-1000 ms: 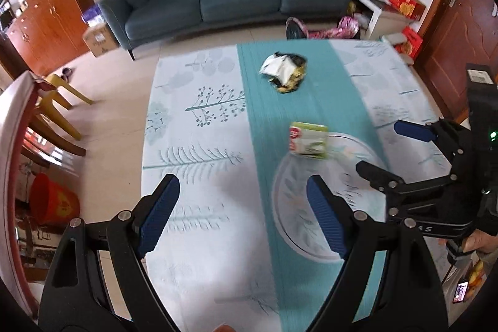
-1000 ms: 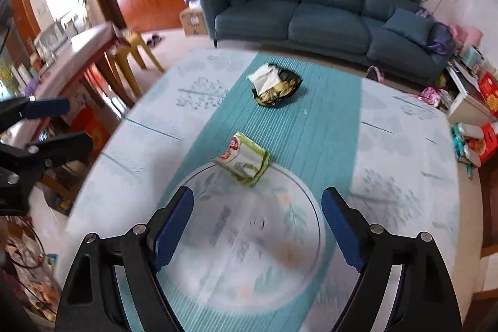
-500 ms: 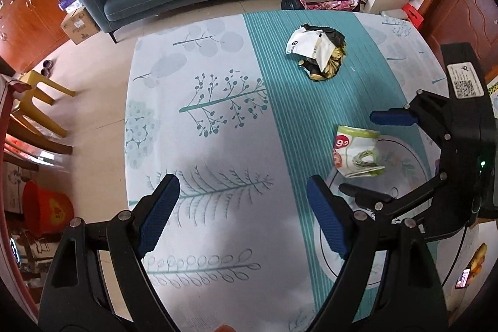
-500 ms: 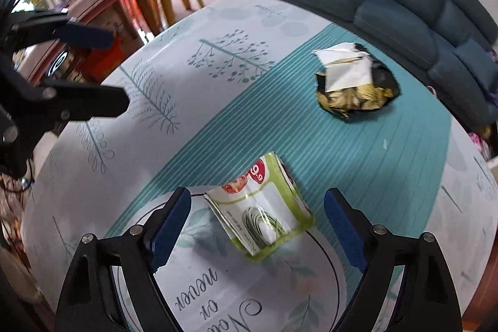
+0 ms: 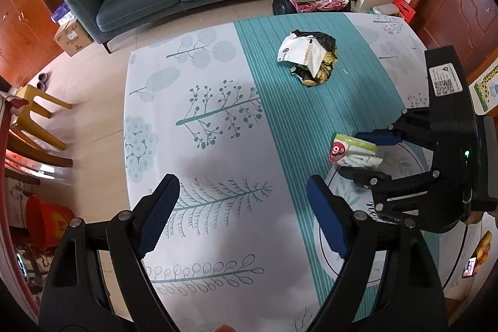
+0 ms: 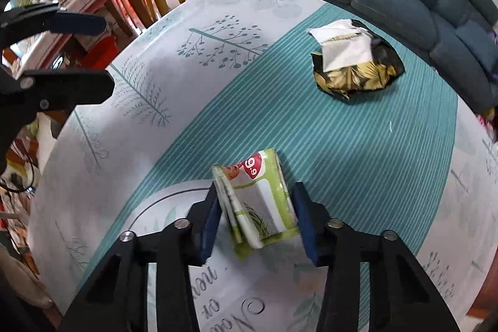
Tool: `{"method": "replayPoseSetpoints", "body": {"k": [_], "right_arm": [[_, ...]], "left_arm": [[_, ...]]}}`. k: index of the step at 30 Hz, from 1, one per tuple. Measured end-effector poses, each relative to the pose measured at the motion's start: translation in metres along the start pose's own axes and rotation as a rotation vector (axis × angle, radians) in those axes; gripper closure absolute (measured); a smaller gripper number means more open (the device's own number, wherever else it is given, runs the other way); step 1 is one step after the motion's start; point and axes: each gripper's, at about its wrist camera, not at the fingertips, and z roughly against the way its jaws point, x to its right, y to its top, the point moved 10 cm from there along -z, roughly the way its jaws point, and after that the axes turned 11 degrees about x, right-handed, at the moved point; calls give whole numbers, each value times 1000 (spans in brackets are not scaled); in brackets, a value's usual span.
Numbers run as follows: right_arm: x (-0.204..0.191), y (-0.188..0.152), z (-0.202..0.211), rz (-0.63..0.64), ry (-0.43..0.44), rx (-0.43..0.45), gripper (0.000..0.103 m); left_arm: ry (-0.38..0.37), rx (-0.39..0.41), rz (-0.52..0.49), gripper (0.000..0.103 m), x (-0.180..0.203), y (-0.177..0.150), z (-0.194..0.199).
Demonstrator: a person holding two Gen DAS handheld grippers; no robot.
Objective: Collect trash
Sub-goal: 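Grasp the green-and-white wrapper with the right gripper while the left gripper grasps the black-and-white bag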
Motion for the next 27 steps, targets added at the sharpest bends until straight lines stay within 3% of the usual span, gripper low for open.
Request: {"method": "replayPoseSetpoints", "body": {"k": [2, 6, 13, 17, 21, 27], "right_arm": [[-1, -4, 5, -32, -1, -1, 70], [11, -7, 21, -110, -34, 19, 73], [85, -6, 47, -426, -221, 109, 74], [121, -11, 58, -584, -319, 164, 75], [152, -20, 69, -710, -392, 211, 75], [177, -29, 81, -807, -409, 246, 75]], "left_arm": [[-4, 7, -17, 21, 3, 2, 5], [-9, 27, -60, 21, 10, 14, 13], [-28, 77, -134, 21, 34, 66, 8], [-34, 86, -169, 21, 53, 97, -14], [-48, 39, -166, 21, 67, 116, -52], [-52, -36, -156, 21, 80, 126, -110]]}}
